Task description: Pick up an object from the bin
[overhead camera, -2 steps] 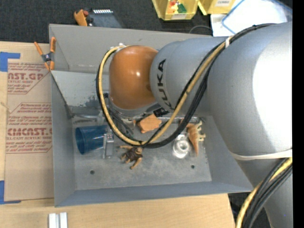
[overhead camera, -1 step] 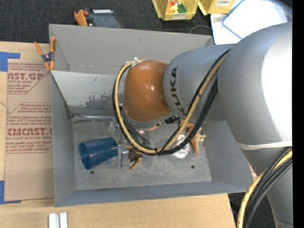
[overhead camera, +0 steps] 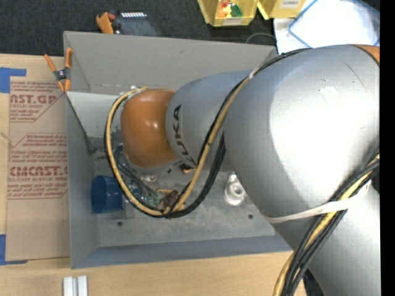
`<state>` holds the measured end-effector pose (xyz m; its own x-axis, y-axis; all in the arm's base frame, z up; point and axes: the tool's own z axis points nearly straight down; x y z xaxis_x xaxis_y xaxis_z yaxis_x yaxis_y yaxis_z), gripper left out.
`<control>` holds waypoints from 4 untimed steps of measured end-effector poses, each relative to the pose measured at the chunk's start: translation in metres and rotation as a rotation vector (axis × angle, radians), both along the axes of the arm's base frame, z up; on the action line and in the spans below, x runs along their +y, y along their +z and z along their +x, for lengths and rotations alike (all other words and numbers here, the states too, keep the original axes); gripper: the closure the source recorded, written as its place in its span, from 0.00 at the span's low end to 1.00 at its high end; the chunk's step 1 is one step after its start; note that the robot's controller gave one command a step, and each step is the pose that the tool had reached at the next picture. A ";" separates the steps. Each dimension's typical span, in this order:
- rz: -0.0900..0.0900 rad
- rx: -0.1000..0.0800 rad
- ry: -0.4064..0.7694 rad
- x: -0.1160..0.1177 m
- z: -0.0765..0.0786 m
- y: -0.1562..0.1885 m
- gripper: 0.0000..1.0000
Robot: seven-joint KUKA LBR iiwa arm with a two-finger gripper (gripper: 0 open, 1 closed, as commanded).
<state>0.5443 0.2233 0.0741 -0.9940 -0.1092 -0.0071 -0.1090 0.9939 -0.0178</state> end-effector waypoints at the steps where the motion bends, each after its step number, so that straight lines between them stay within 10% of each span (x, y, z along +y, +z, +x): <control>1: 0.000 0.000 0.000 0.000 0.000 0.000 1.00; 4: 0.006 0.001 0.000 0.002 -0.003 0.077 1.00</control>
Offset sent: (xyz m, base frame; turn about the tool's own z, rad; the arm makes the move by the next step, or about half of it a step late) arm 0.0001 -0.0002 0.0315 0.0004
